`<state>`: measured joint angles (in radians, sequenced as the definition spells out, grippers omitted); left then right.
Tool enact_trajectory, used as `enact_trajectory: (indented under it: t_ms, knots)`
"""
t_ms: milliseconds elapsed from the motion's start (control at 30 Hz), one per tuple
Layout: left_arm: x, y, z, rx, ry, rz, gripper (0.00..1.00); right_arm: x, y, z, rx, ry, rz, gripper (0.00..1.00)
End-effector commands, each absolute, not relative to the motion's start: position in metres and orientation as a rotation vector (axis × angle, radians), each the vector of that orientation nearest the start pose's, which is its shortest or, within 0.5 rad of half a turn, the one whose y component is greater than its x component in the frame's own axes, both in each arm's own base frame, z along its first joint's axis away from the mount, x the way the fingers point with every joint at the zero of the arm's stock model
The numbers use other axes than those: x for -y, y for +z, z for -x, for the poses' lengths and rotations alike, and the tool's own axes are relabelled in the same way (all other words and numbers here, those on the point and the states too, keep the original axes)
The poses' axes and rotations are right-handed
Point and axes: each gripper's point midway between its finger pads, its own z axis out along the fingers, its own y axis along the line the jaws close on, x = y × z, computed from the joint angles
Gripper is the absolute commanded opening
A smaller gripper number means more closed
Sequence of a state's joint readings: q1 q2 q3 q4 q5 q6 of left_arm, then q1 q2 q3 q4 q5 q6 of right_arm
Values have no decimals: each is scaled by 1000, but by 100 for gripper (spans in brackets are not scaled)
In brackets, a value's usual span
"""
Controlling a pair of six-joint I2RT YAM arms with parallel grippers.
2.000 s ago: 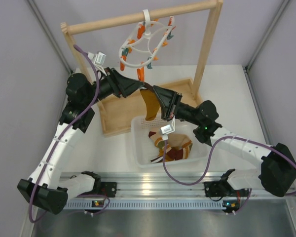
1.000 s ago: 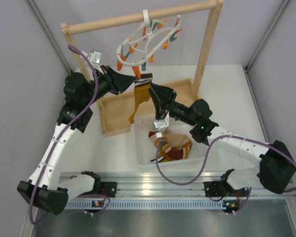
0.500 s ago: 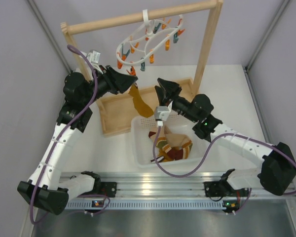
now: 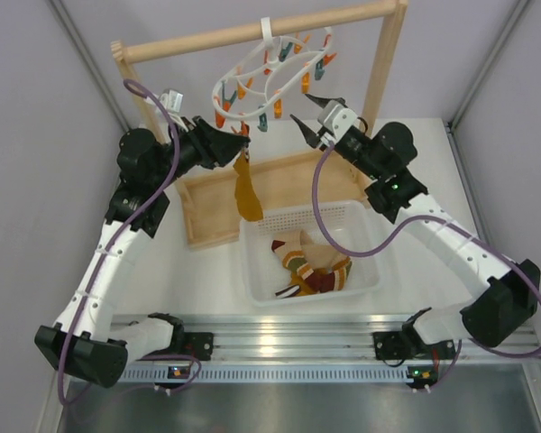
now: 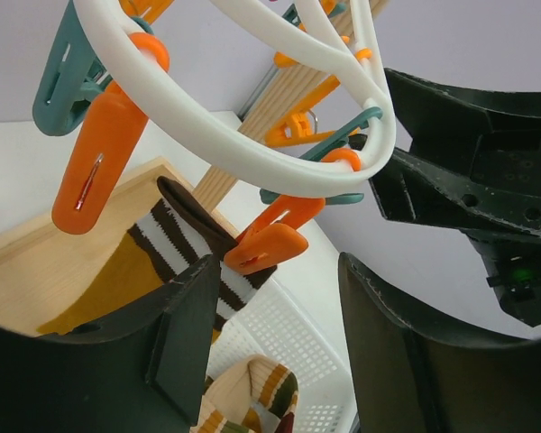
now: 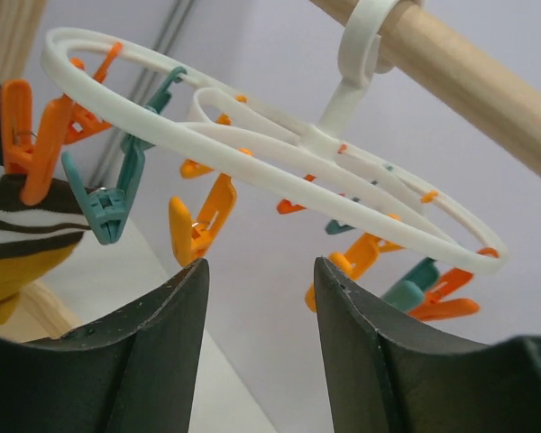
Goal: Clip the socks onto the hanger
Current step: Open the clamp at the hanger.
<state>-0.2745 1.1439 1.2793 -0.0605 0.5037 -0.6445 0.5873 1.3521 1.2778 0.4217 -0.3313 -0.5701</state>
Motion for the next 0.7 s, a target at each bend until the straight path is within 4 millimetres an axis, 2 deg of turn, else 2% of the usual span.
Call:
enact_trajectory:
  t_ms: [0, 33, 67, 267, 500, 633, 667]
  knots:
    - [197, 462, -319, -1501, -1087, -169, 60, -305, 457, -358, -919, 435, 896, 50]
    - [196, 463, -318, -1500, -1085, -168, 60, -307, 461, -358, -903, 442, 894, 51]
    - [195, 464, -319, -1498, -1083, -166, 60, -310, 456, -365, -915, 446, 897, 51]
    - [192, 463, -319, -1507, -1076, -160, 60, -320, 456, -376, -893, 472, 911, 51]
    - [186, 461, -324, -1512, -1067, -142, 60, -330, 464, -376, -849, 509, 926, 54]
    - [182, 462, -325, -1514, -1069, -131, 60, -331, 467, -375, -850, 527, 915, 52]
    - [182, 461, -325, -1514, -1069, -129, 60, -331, 469, -372, -842, 537, 919, 48]
